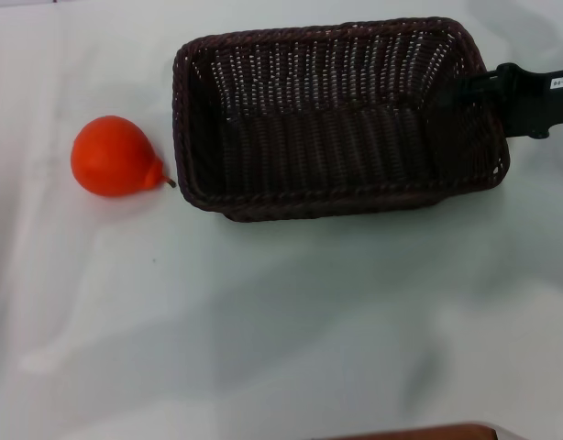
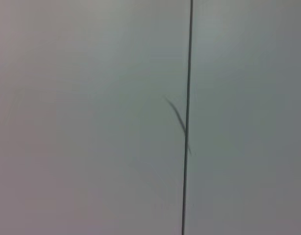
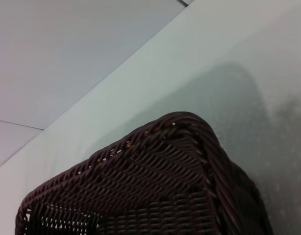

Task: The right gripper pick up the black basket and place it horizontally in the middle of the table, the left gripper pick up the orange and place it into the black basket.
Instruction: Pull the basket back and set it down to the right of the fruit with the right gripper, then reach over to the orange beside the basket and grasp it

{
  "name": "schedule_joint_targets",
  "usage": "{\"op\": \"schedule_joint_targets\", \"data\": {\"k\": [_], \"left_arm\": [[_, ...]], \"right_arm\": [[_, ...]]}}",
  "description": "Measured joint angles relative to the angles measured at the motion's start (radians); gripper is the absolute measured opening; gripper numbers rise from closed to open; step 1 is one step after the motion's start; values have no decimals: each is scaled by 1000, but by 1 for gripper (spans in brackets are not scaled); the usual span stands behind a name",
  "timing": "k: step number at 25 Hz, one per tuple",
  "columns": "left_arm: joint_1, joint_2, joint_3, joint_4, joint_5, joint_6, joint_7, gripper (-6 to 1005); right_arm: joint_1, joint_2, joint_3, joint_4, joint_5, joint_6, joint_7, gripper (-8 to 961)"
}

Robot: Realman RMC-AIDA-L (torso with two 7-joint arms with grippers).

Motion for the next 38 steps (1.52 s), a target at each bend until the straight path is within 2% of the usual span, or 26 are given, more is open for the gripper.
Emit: {"op": "schedule_joint_targets", "data": {"k": [2,5,6,7,8,9,13,15,17,20,24,28,31,36,38], "left_arm": [[1,2,8,-2,1,5,-26,903],[11,32,58,-16,21,23,-94,904],[13,48,78,-19,40,29,-125,904],[16,73,101,-22,70,37,-171,904],[17,83,109,-22,84,41,-189,904],[19,103,121,-22,110,48,-222,904],[27,178,152,-28,258,69,-373,904],[25,200,156,-30,330,78,-431,903],[13,209,157,-31,406,99,-476,903],[-12,194,157,-33,484,136,-494,903],[-64,140,158,-34,572,204,-498,903],[-99,99,158,-37,629,261,-500,904],[-98,79,151,-62,637,316,-504,899],[-74,58,147,-131,638,390,-505,873],[-71,49,146,-149,637,431,-506,791]], "right_arm": [[-4,-2,2,-7,-3,10,-1,641],[-33,-7,11,-56,-4,39,-4,641],[-50,-8,15,-86,-3,51,-7,640],[-66,-8,23,-123,0,66,-11,640],[-83,-8,37,-161,1,80,-18,640],[-95,-8,56,-190,5,89,-28,640],[-126,-8,169,-257,76,149,-115,639],[-134,-8,222,-264,140,168,-174,638],[-142,-6,252,-263,210,170,-236,638],[-150,2,283,-247,310,157,-339,637],[-151,8,314,-203,407,137,-446,636],[-152,6,333,-153,476,123,-507,636],[-154,0,339,-128,498,122,-532,635],[-153,-5,346,-121,501,113,-548,633],[-150,-5,347,-118,501,105,-555,632]]}}
